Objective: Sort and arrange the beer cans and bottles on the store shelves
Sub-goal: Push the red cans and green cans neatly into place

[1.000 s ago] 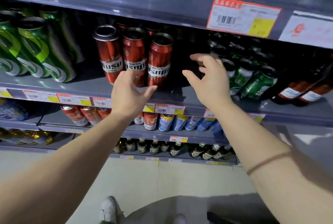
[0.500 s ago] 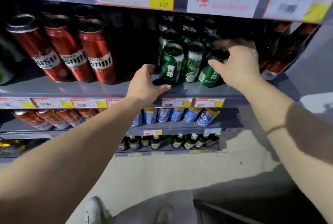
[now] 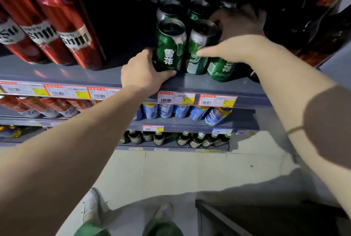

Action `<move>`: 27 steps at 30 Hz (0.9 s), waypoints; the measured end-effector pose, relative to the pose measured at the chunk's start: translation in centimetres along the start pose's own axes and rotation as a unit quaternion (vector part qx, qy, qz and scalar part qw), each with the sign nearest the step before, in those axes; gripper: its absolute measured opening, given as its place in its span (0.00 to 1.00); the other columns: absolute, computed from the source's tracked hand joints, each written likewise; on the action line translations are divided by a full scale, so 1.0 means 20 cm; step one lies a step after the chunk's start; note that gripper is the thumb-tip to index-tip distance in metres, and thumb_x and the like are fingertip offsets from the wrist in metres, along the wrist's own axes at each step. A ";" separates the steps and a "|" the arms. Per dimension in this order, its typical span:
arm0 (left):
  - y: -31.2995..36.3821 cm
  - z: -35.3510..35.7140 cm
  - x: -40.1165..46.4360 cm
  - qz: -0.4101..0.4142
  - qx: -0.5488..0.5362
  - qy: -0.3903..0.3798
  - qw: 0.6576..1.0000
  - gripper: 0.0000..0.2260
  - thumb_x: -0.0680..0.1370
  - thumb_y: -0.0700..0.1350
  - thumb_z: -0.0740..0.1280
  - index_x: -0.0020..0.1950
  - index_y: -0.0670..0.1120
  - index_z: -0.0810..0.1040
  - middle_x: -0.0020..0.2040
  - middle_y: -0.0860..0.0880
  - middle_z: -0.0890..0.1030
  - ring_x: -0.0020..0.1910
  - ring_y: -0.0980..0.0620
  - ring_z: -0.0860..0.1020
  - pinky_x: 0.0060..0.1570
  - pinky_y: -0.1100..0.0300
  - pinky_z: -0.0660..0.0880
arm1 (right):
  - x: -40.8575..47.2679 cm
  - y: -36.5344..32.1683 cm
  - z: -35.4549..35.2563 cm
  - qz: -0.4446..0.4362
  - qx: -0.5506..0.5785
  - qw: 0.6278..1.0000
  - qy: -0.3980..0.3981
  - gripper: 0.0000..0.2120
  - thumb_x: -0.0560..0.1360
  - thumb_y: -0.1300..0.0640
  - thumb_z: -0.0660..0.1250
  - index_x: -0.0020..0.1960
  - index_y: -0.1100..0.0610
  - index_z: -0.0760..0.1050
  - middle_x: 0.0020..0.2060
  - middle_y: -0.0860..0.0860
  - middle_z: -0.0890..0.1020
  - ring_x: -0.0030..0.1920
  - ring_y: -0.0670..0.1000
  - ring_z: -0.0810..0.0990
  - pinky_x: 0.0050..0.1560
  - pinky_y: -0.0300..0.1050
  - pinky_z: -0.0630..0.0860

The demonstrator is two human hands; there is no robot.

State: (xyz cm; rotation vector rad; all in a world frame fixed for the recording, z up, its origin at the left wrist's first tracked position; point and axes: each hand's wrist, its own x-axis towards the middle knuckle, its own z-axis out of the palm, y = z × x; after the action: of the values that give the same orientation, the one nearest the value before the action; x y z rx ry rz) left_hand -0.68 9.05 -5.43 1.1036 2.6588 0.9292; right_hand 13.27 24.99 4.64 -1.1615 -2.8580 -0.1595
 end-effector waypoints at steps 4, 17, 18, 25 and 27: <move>0.00 0.00 -0.01 -0.016 -0.025 0.000 1.000 0.31 0.63 0.68 0.72 0.62 0.54 0.74 0.55 0.54 0.82 0.56 0.48 0.79 0.44 0.58 0.68 | -0.02 -0.01 -0.01 -0.005 0.066 0.998 0.016 0.41 0.55 0.19 0.59 0.58 0.44 0.69 0.56 0.49 0.76 0.66 0.57 0.65 0.65 0.57 0.54; -0.03 -0.01 -0.02 -0.013 -0.031 -0.010 0.999 0.31 0.67 0.65 0.73 0.65 0.52 0.73 0.57 0.53 0.80 0.57 0.48 0.77 0.43 0.58 0.67 | -0.05 -0.09 -0.07 0.006 -0.001 1.000 -0.002 0.40 0.59 0.19 0.55 0.64 0.39 0.69 0.64 0.51 0.74 0.68 0.59 0.63 0.67 0.60 0.51; -0.03 -0.01 -0.02 -0.011 -0.032 -0.008 0.999 0.31 0.67 0.64 0.73 0.65 0.51 0.73 0.57 0.53 0.80 0.56 0.48 0.77 0.43 0.58 0.67 | -0.06 -0.11 -0.07 0.006 -0.013 1.000 0.010 0.38 0.60 0.19 0.56 0.62 0.39 0.70 0.63 0.51 0.75 0.68 0.59 0.64 0.67 0.60 0.52; -0.03 -0.01 -0.03 -0.010 -0.037 -0.004 0.999 0.30 0.67 0.64 0.73 0.65 0.51 0.73 0.57 0.53 0.80 0.56 0.48 0.78 0.42 0.59 0.66 | -0.04 -0.06 -0.14 -0.022 0.093 0.992 -0.085 0.40 0.63 0.33 0.71 0.71 0.38 0.61 0.71 0.53 0.68 0.71 0.59 0.60 0.70 0.59 0.57; -0.04 0.00 -0.03 -0.009 -0.039 -0.006 0.999 0.30 0.67 0.64 0.73 0.65 0.52 0.73 0.57 0.53 0.80 0.56 0.49 0.77 0.43 0.59 0.66 | -0.04 -0.10 -0.12 -0.002 0.037 0.998 -0.051 0.42 0.60 0.24 0.66 0.68 0.42 0.65 0.68 0.52 0.70 0.70 0.59 0.60 0.66 0.57 0.56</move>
State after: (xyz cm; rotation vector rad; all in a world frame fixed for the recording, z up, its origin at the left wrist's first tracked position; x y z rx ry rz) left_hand -0.74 8.26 -5.87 1.0635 2.5951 1.0101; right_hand 12.52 22.63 6.87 -1.1844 -2.9263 0.0052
